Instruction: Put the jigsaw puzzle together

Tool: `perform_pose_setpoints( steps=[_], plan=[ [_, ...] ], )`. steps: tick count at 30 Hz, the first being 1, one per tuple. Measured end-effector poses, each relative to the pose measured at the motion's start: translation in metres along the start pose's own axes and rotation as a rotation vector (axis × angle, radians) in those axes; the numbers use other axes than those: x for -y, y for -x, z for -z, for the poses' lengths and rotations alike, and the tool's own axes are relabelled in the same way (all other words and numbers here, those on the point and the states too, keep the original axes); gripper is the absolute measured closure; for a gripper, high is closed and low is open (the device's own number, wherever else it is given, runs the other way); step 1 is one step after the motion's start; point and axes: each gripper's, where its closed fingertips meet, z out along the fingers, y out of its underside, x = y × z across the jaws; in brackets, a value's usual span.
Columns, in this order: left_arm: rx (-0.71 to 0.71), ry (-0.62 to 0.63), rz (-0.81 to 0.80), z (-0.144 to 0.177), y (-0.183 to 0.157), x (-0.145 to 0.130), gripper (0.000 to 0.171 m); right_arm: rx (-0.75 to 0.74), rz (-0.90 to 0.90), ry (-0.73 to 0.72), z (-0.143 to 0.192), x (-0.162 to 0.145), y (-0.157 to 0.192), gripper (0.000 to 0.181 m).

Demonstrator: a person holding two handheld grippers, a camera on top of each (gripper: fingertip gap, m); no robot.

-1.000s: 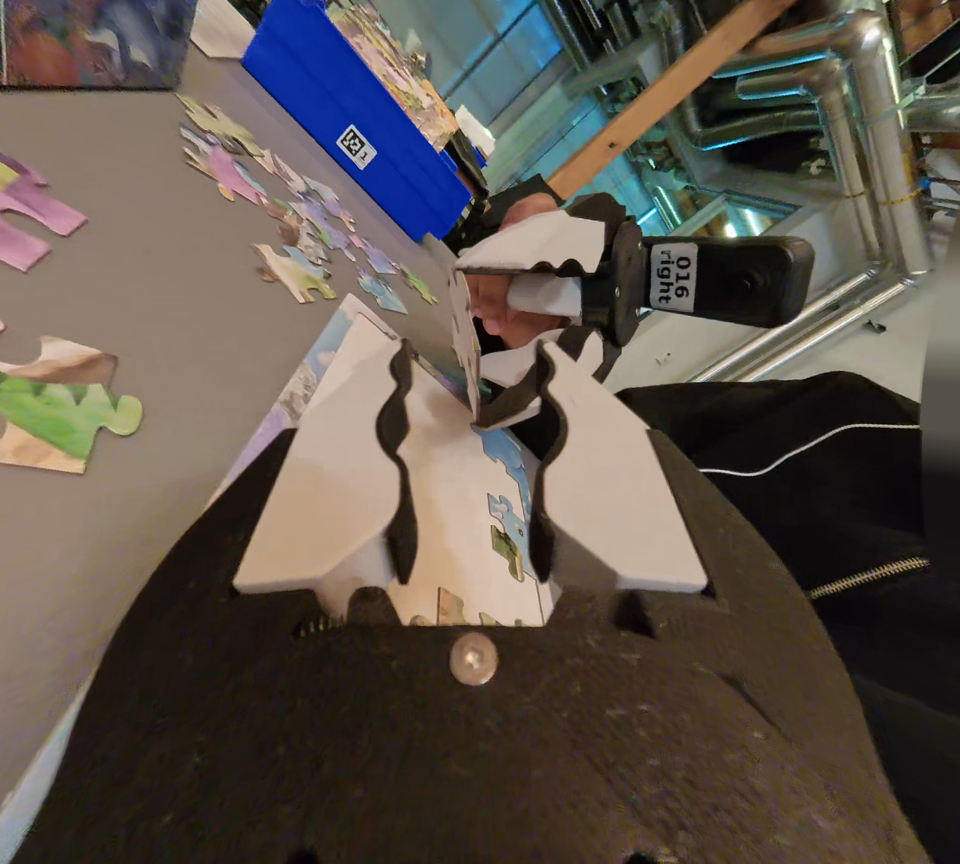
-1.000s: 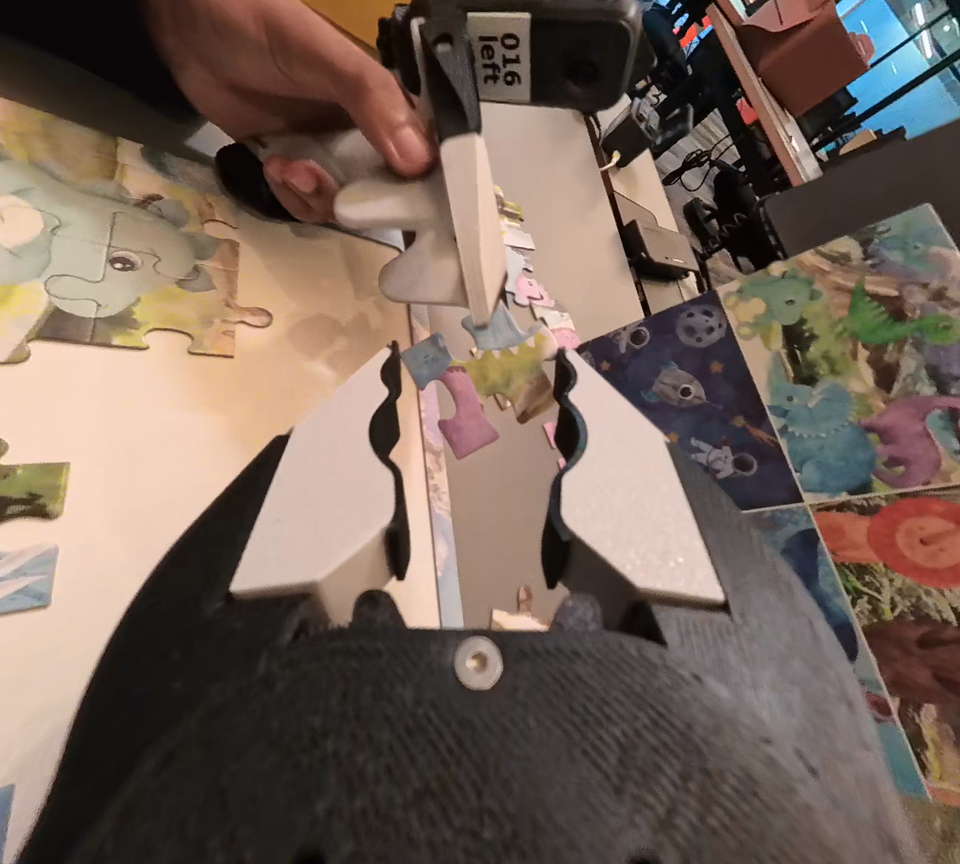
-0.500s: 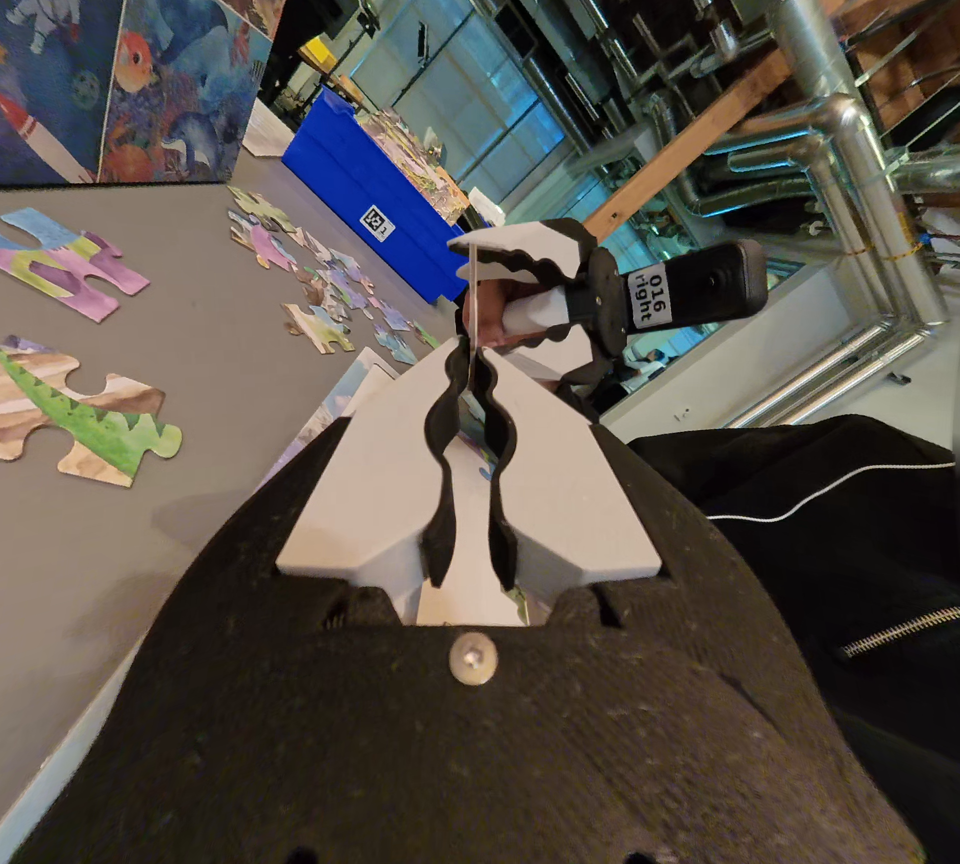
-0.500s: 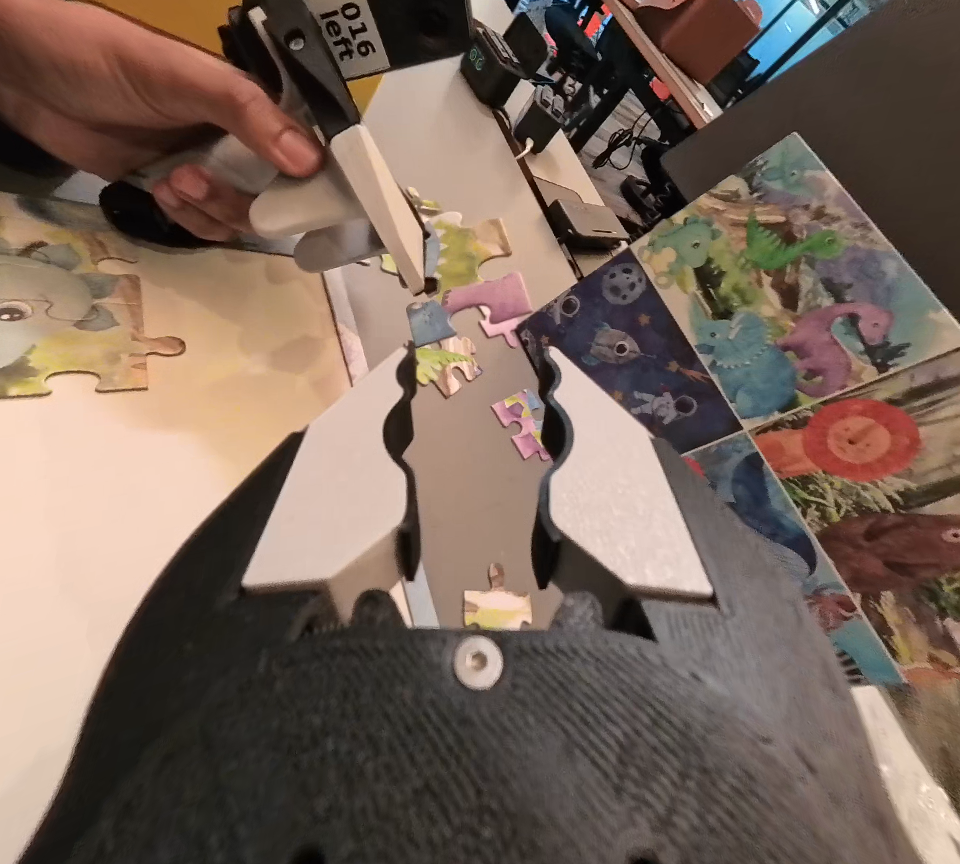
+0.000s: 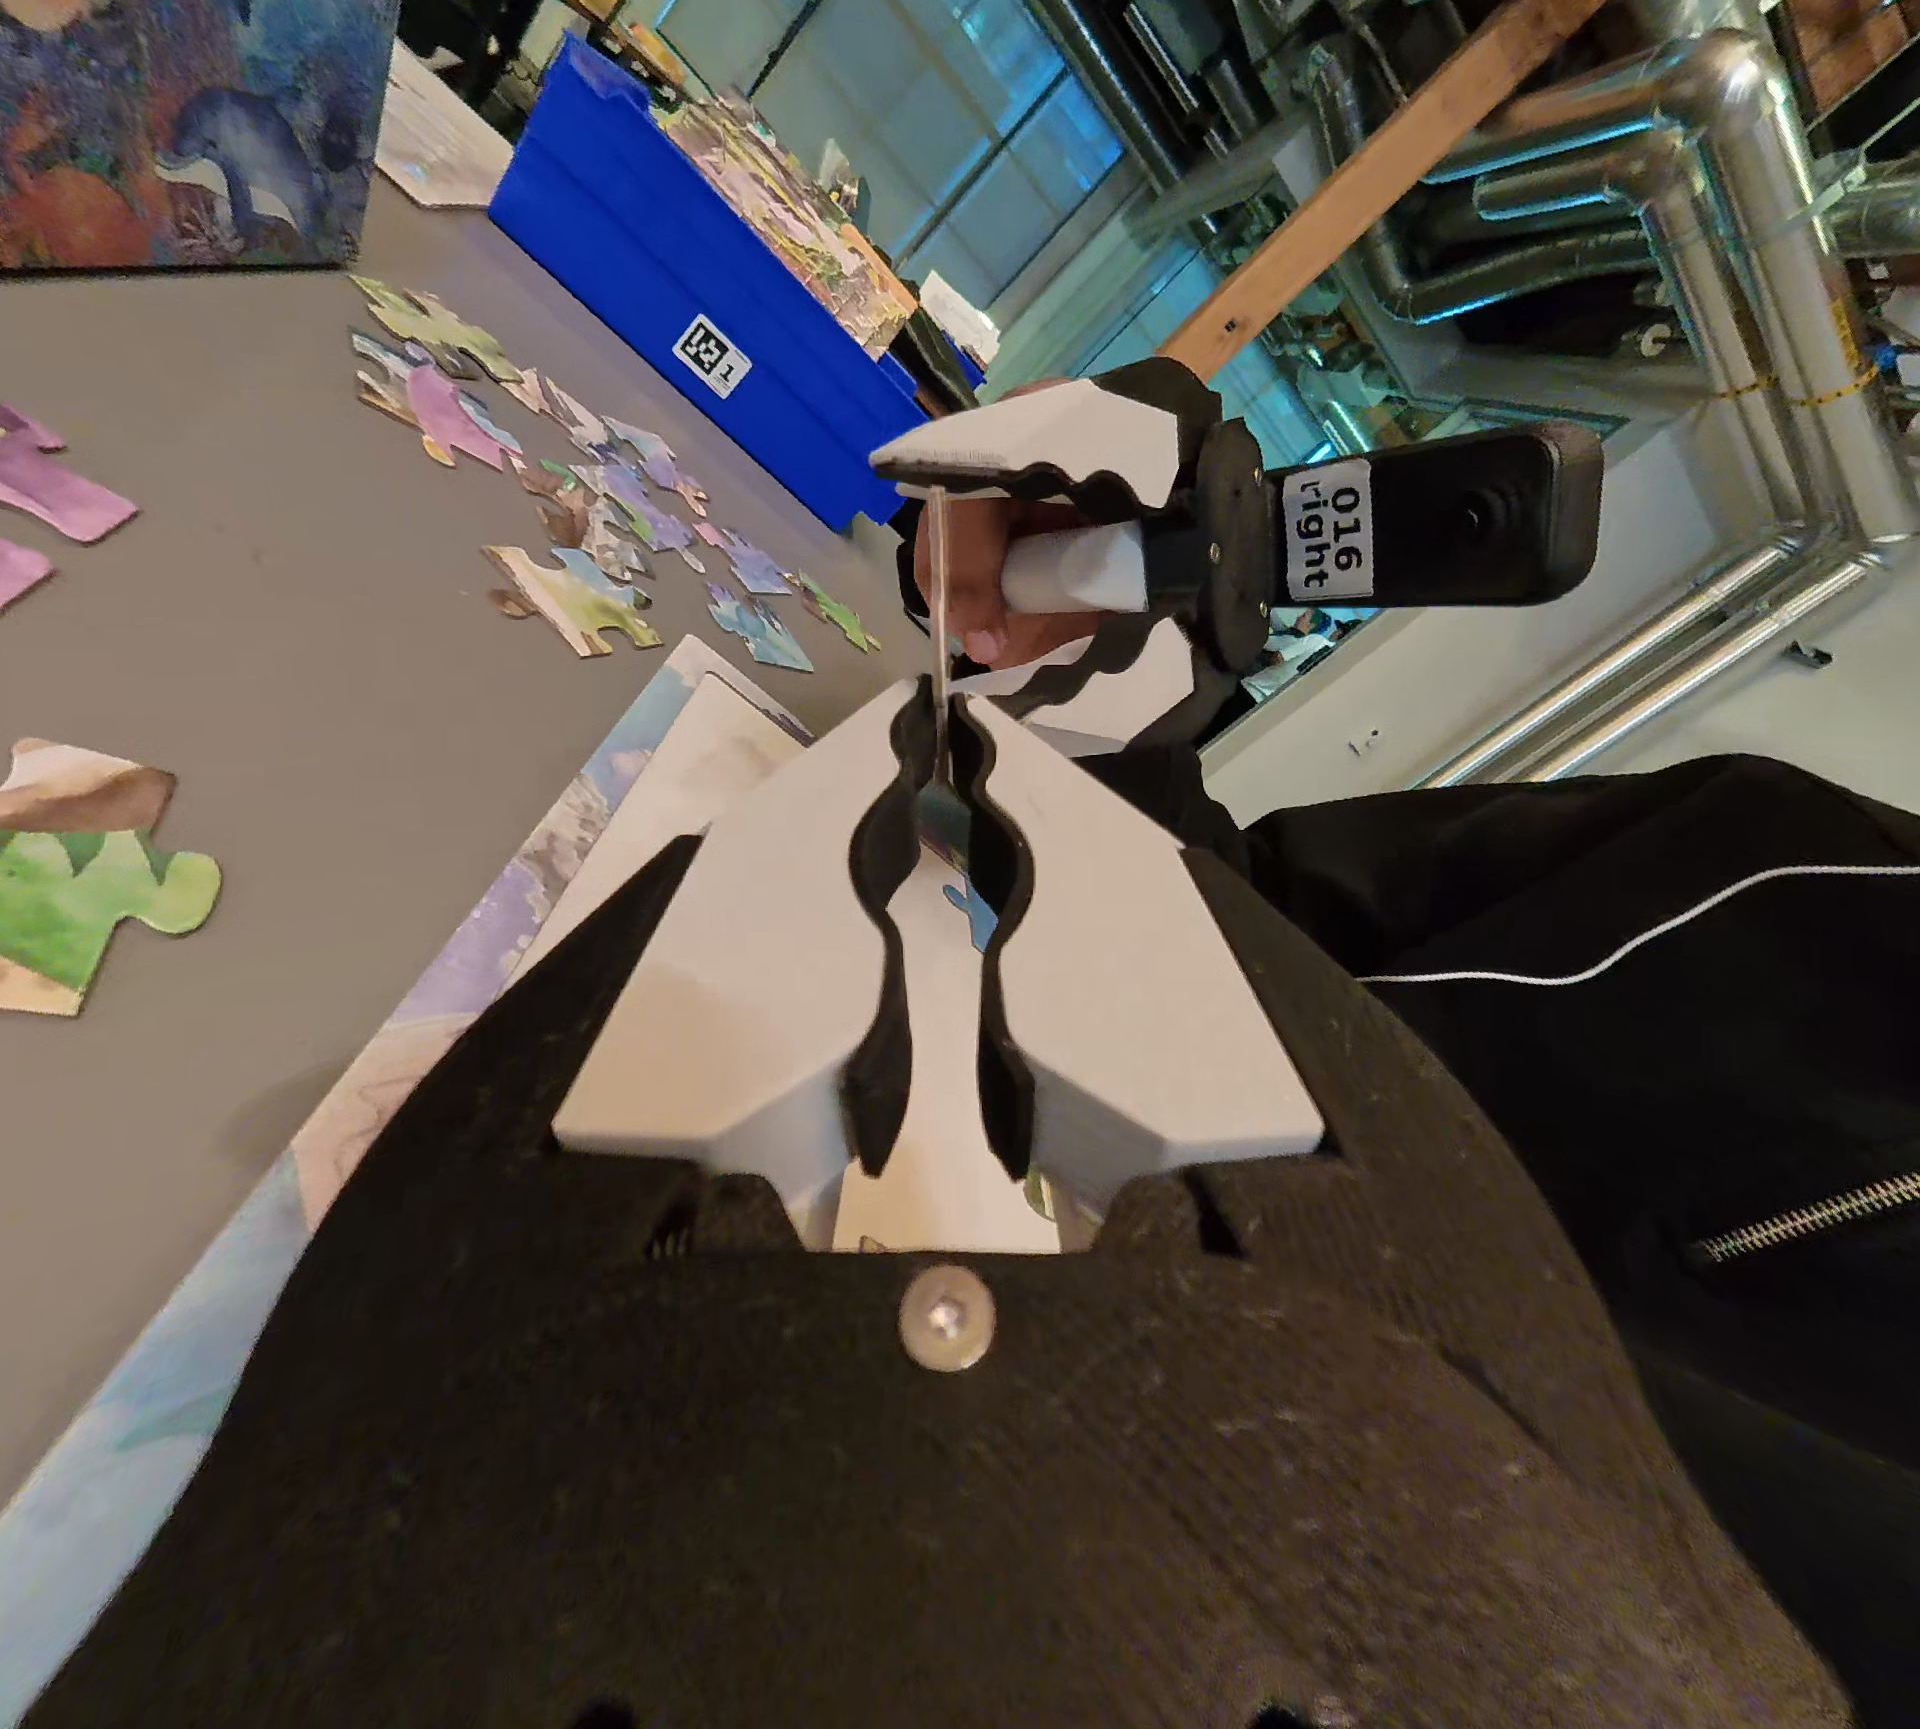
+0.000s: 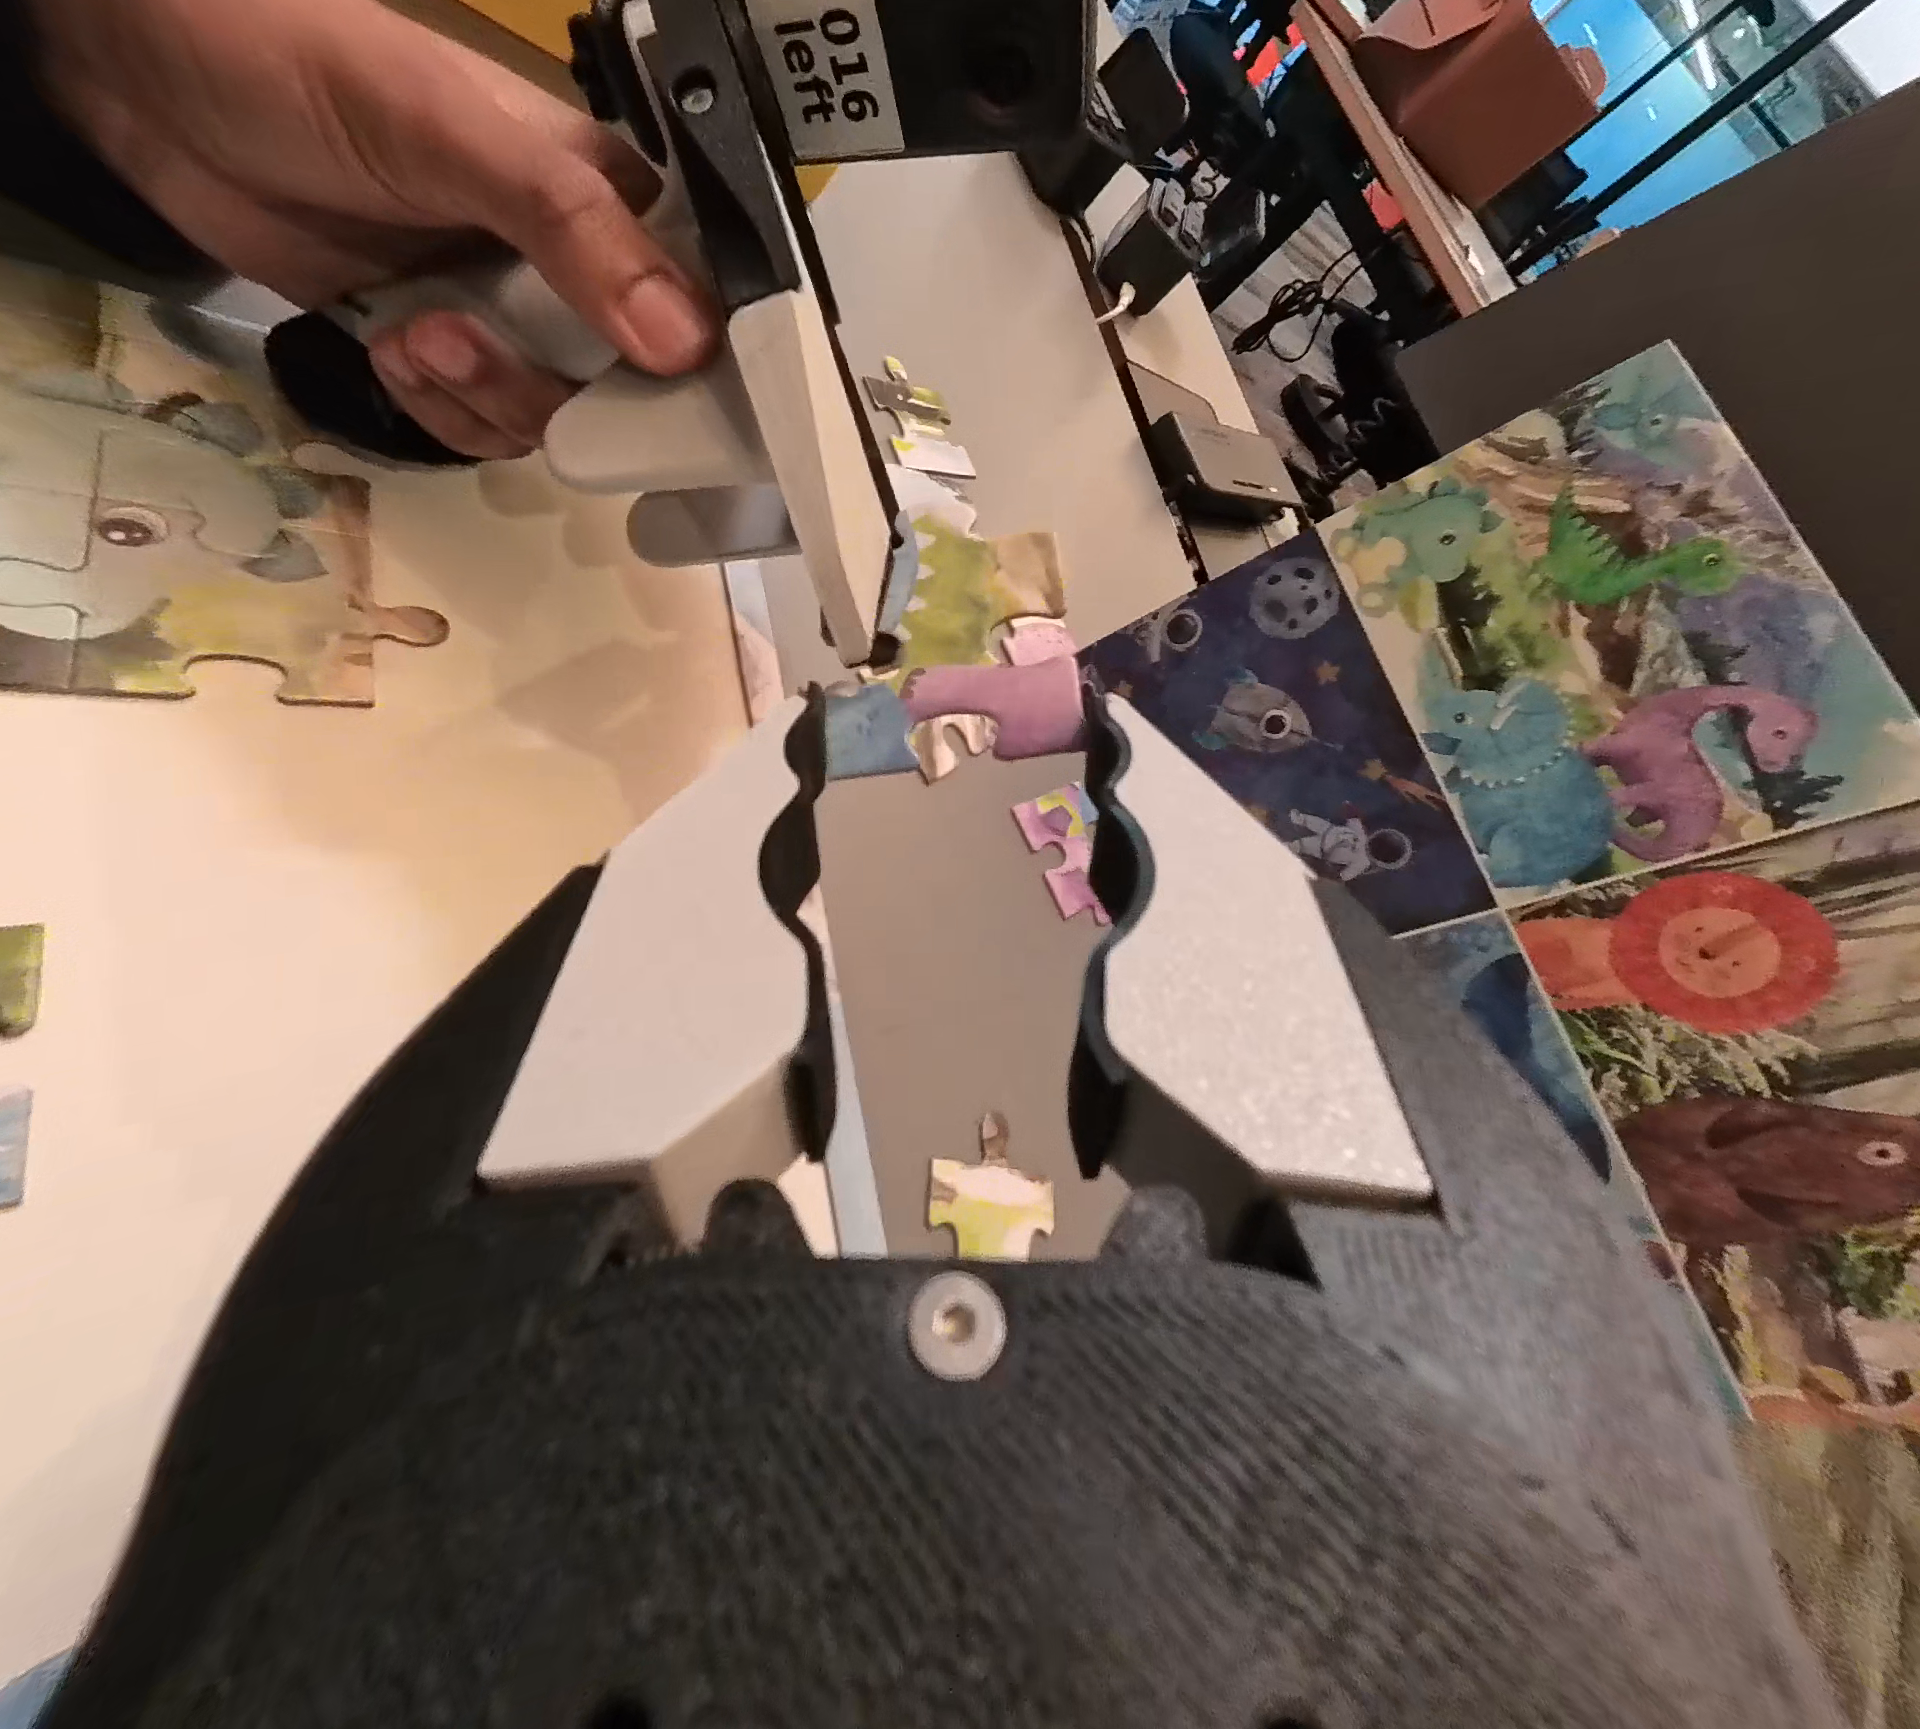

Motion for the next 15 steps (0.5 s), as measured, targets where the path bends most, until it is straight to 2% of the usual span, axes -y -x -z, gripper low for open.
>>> perform_pose_setpoints(
  steps=[3,8,15],
  plan=[
    [-0.011,0.016,-0.014,-0.002,-0.003,-0.002,0.170,-0.004,0.005,0.006,0.004,-0.001,-0.001,0.132],
    [0.003,0.014,-0.030,-0.002,-0.001,-0.001,0.145,-0.034,-0.010,0.035,0.017,-0.012,-0.013,0.132],
    [-0.010,0.010,-0.044,-0.002,-0.003,0.000,0.139,-0.047,-0.145,-0.024,0.046,-0.024,-0.027,0.132]
  ],
)
